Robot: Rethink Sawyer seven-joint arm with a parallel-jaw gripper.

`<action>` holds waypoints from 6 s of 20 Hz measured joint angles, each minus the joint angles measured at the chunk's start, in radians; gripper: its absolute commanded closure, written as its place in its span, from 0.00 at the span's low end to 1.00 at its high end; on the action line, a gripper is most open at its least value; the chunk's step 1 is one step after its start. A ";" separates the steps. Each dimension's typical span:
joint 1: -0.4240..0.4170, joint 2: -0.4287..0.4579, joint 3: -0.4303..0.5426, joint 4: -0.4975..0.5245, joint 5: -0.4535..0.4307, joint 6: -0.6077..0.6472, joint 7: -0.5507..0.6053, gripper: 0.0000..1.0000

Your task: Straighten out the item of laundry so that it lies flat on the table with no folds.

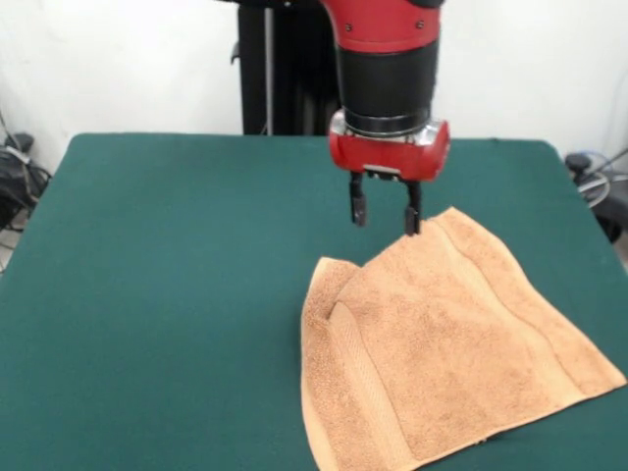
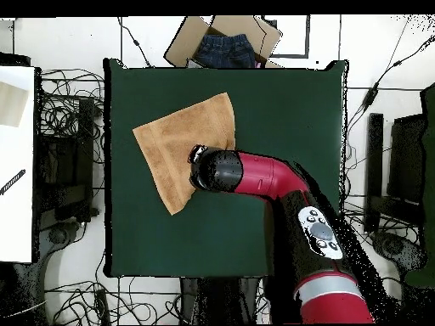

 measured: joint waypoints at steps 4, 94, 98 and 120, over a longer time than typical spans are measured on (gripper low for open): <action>-0.022 -0.001 0.003 0.020 0.000 -0.001 0.000 0.00; 0.050 0.159 0.051 0.043 -0.006 -0.176 0.000 0.00; 0.040 0.153 0.050 0.044 -0.006 -0.176 0.000 0.00; -0.281 0.112 0.070 0.057 -0.092 -0.176 0.000 0.00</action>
